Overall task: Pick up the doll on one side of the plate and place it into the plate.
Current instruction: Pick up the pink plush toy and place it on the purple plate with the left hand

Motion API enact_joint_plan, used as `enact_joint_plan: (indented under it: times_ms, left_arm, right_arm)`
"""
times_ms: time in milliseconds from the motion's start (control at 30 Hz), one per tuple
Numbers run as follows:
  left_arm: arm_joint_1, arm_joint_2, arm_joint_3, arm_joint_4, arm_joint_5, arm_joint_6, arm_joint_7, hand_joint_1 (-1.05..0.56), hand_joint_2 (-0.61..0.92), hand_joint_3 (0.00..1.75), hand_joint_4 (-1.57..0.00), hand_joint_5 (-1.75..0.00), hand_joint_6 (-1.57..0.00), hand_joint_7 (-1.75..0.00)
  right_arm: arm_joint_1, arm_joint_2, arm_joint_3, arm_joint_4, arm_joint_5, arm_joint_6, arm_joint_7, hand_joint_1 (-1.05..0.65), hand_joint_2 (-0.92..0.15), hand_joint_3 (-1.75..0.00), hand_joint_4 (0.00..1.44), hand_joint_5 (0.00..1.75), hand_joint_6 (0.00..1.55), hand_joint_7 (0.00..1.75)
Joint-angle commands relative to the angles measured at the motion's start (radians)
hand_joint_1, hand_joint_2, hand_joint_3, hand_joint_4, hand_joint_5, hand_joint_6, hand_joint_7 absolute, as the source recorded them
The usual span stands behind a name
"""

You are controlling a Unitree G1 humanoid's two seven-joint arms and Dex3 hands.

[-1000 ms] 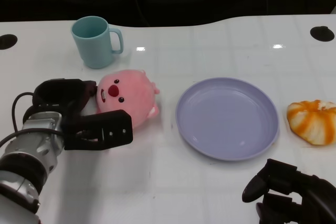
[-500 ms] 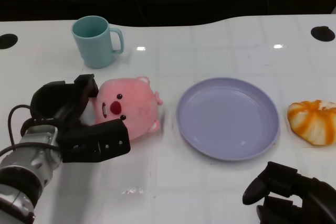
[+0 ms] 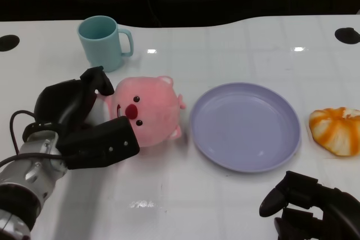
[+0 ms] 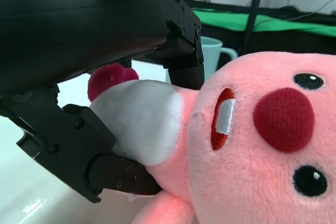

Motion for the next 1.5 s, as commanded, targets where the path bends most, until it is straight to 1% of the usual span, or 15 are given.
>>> enact_joint_plan:
  times_ms: [33,233,333,367,433,567,667,767,800,1000,1100,1233,1400,1500]
  left_arm:
    - [0.022,0.024,0.033,-0.089,-0.024,0.030,-0.047,-0.18,0.52,1.05,-0.91,-1.75,-0.73,-1.75]
    - [0.049,0.010,0.072,-0.250,-0.043,0.103,-0.123,-0.15,0.51,1.02,-0.91,-1.75,-0.72,-1.75]
    - [0.050,-0.006,0.068,-0.304,-0.035,0.112,-0.140,-0.14,0.46,1.08,-0.92,-1.75,-0.73,-1.75]
    - [0.046,-0.013,0.060,-0.311,-0.023,0.107,-0.135,-0.14,0.43,1.13,-0.92,-1.75,-0.74,-1.75]
    - [0.036,-0.027,0.046,-0.321,-0.008,0.100,-0.139,-0.15,0.42,1.17,-0.91,-1.75,-0.75,-1.75]
    - [0.012,-0.066,0.036,-0.324,-0.012,0.095,-0.157,-0.16,0.40,1.18,-0.92,-1.75,-0.75,-1.75]
    - [-0.017,-0.112,0.030,-0.317,-0.014,0.127,-0.185,-0.18,0.42,1.20,-0.94,-1.75,-0.76,-1.75]
    - [-0.047,-0.149,0.002,-0.301,0.014,0.150,-0.193,-0.18,0.40,1.09,-0.94,-1.75,-0.74,-1.75]
    - [-0.056,-0.163,-0.007,-0.288,0.022,0.150,-0.183,-0.18,0.41,1.08,-0.95,-1.75,-0.74,-1.75]
    - [-0.100,-0.242,-0.034,-0.222,0.030,0.179,-0.188,-0.19,0.43,1.17,-0.97,-1.75,-0.76,-1.75]
    - [-0.132,-0.286,-0.048,-0.177,0.028,0.205,-0.196,-0.17,0.44,1.13,-0.95,-1.75,-0.73,-1.75]
    - [-0.169,-0.326,-0.066,-0.127,0.035,0.222,-0.185,-0.18,0.46,1.09,-0.94,-1.75,-0.71,-1.75]
    - [-0.225,-0.372,-0.079,-0.040,0.031,0.231,-0.169,-0.20,0.47,1.07,-0.95,-1.75,-0.72,-1.75]
    - [-0.259,-0.403,-0.082,0.013,0.026,0.242,-0.171,-0.22,0.50,1.06,-0.92,-1.75,-0.70,-1.75]
  right_arm:
    - [0.002,-0.006,-0.005,-0.006,0.001,0.007,-0.006,-0.11,-0.65,-1.05,0.66,1.75,0.49,1.43]
    - [0.004,-0.008,-0.008,-0.004,0.004,-0.003,-0.002,-0.09,-0.66,-1.05,0.65,1.75,0.49,1.43]
    - [0.007,-0.007,-0.007,-0.003,0.005,-0.007,0.001,-0.09,-0.66,-1.05,0.65,1.75,0.49,1.43]
    - [0.008,-0.008,-0.007,-0.004,0.004,-0.007,0.001,-0.09,-0.66,-1.05,0.64,1.75,0.49,1.43]
    - [0.009,-0.010,-0.007,-0.006,0.005,-0.009,0.004,-0.10,-0.66,-1.05,0.64,1.75,0.49,1.43]
    - [0.012,-0.010,-0.010,-0.007,0.007,-0.006,0.006,-0.12,-0.66,-1.05,0.65,1.75,0.49,1.43]
    - [0.013,-0.013,-0.009,-0.002,0.003,-0.016,0.011,-0.12,-0.66,-1.05,0.65,1.75,0.49,1.43]
    - [0.015,-0.015,-0.005,-0.001,-0.001,-0.022,0.014,-0.12,-0.66,-1.06,0.66,1.75,0.49,1.43]
    - [0.016,-0.014,-0.004,-0.002,-0.001,-0.022,0.014,-0.12,-0.66,-1.06,0.66,1.75,0.49,1.43]
    - [0.022,-0.015,0.003,-0.015,-0.004,-0.009,0.008,-0.12,-0.65,-1.06,0.66,1.75,0.50,1.43]
    - [0.024,-0.015,0.007,-0.015,-0.006,-0.020,0.011,-0.11,-0.65,-1.06,0.65,1.75,0.50,1.43]
    - [0.027,-0.015,0.011,-0.015,-0.008,-0.027,0.013,-0.11,-0.65,-1.07,0.65,1.75,0.50,1.43]
    - [0.031,-0.016,0.018,-0.022,-0.015,-0.026,0.012,-0.10,-0.65,-1.08,0.65,1.75,0.49,1.43]
    - [0.034,-0.015,0.020,-0.028,-0.014,-0.025,0.012,-0.09,-0.65,-1.09,0.66,1.75,0.49,1.43]
